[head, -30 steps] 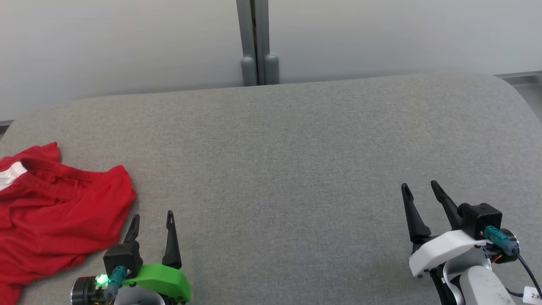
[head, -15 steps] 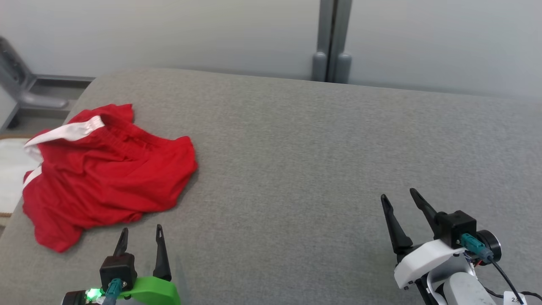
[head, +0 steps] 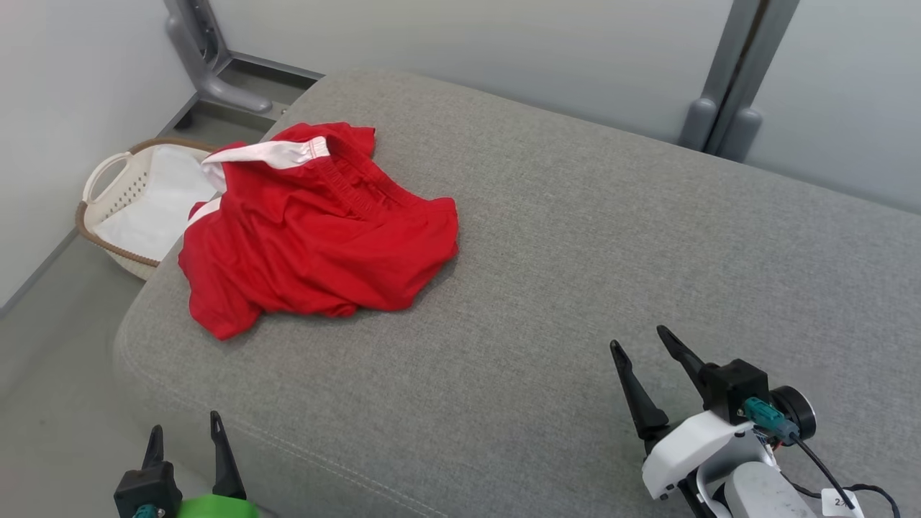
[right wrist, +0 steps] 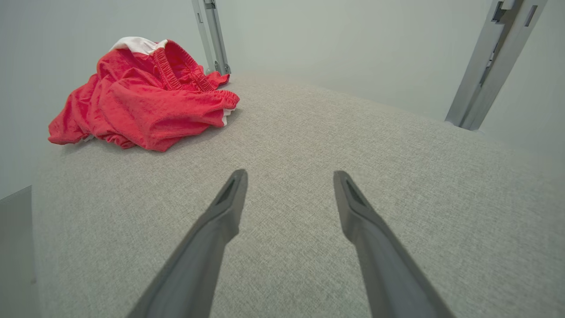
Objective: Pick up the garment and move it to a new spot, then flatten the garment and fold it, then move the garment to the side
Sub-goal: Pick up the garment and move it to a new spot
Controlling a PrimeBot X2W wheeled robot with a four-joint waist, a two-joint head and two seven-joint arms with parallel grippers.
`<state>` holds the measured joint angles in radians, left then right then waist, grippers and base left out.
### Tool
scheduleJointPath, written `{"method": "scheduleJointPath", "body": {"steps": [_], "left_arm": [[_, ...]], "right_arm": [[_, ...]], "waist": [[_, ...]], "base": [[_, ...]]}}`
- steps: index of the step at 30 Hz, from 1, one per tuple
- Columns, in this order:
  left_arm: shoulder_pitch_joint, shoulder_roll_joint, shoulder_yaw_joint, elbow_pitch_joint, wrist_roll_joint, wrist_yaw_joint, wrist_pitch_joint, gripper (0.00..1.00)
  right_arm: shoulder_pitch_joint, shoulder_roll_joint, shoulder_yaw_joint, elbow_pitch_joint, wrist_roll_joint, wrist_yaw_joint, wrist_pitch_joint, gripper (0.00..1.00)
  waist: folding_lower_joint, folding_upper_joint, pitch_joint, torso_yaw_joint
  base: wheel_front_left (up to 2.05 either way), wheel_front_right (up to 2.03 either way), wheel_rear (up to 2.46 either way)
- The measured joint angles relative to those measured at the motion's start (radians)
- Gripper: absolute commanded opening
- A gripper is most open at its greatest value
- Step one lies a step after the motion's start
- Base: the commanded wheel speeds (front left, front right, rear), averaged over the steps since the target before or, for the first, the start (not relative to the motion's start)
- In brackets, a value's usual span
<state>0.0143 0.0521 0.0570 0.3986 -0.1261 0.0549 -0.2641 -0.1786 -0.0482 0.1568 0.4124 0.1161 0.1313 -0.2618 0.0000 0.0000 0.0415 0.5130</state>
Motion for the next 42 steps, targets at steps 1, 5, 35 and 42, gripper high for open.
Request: {"method": "scheduleJointPath", "body": {"steps": [1, 5, 35, 42], "left_arm": [[0.0, 0.0, 0.001, 0.0, -0.013, 0.001, 0.0, 1.0], [-0.012, -0.001, -0.008, 0.008, -0.042, -0.013, 0.0, 1.0], [-0.764, 0.097, 0.068, 0.576, -0.048, -0.141, 0.007, 1.0], [-0.836, 0.111, 0.071, 0.754, -0.052, -0.085, 0.043, 1.0]], "right_arm": [[-0.001, 0.0, 0.004, 0.0, 0.001, 0.0, 0.0, 1.0], [-0.003, -0.005, 0.006, -0.014, 0.001, 0.0, 0.0, 1.0], [-0.163, -0.135, 0.028, -0.181, -0.006, 0.0, 0.0, 1.0], [-0.177, -0.127, 0.024, -0.18, -0.01, 0.0, 0.0, 1.0]], "waist": [[0.0001, 0.0, 0.005, 0.005], [0.0, 0.0, 0.026, 0.012], [0.0001, 0.0, 0.381, -0.192], [0.0001, 0.0001, 0.422, -0.248]], "base": [[0.0, 0.0, 0.0], [0.0, 0.0, 0.0], [0.0, 0.0, 0.0], [0.0, 0.0, 0.0]]}}
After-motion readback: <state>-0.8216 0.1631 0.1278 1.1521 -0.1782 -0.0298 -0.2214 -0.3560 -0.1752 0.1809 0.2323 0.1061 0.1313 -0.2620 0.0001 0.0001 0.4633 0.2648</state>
